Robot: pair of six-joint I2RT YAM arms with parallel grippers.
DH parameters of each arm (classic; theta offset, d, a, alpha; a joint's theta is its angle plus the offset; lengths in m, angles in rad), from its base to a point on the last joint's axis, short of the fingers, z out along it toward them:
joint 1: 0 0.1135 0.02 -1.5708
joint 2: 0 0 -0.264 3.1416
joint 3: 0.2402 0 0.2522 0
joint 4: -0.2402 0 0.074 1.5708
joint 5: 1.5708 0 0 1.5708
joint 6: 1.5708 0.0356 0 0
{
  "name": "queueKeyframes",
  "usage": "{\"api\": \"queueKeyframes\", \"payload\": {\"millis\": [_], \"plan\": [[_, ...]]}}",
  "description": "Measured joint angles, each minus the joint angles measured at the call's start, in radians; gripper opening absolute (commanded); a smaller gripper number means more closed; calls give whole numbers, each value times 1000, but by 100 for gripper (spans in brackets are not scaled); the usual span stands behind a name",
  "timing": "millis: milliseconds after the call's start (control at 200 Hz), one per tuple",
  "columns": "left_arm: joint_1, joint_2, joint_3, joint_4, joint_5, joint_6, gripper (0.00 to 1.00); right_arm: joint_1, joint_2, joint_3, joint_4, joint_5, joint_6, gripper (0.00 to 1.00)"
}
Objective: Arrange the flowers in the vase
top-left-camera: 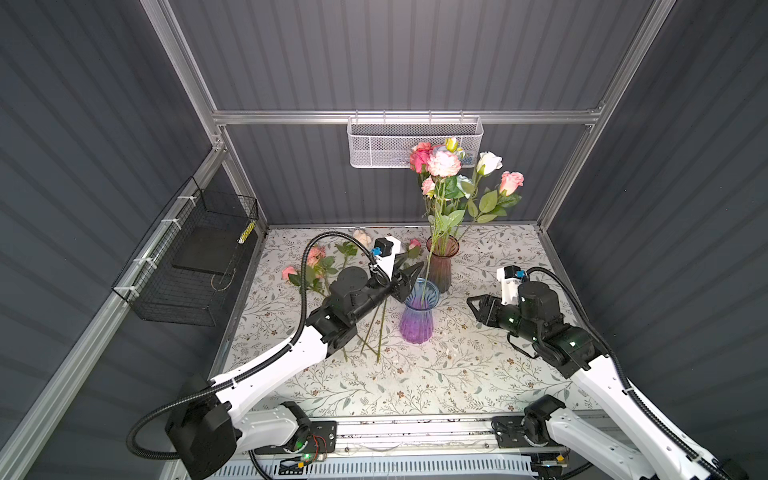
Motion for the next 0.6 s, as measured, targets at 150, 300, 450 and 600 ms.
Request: {"api": "queueKeyframes", "payload": {"millis": [150, 300, 450, 600], "plan": [[0, -93, -24, -98, -214, -12, 69, 0, 7, 0, 2, 0, -6, 48], [86, -79, -27, -274, -378, -103, 67, 0, 14, 0, 8, 0, -11, 48], [394, 76, 5, -488, -331, -270, 60, 0, 30, -2, 39, -7, -13, 47], [546, 253, 66, -637, -258, -361, 57, 0, 40, -24, 74, -23, -13, 45]]}}
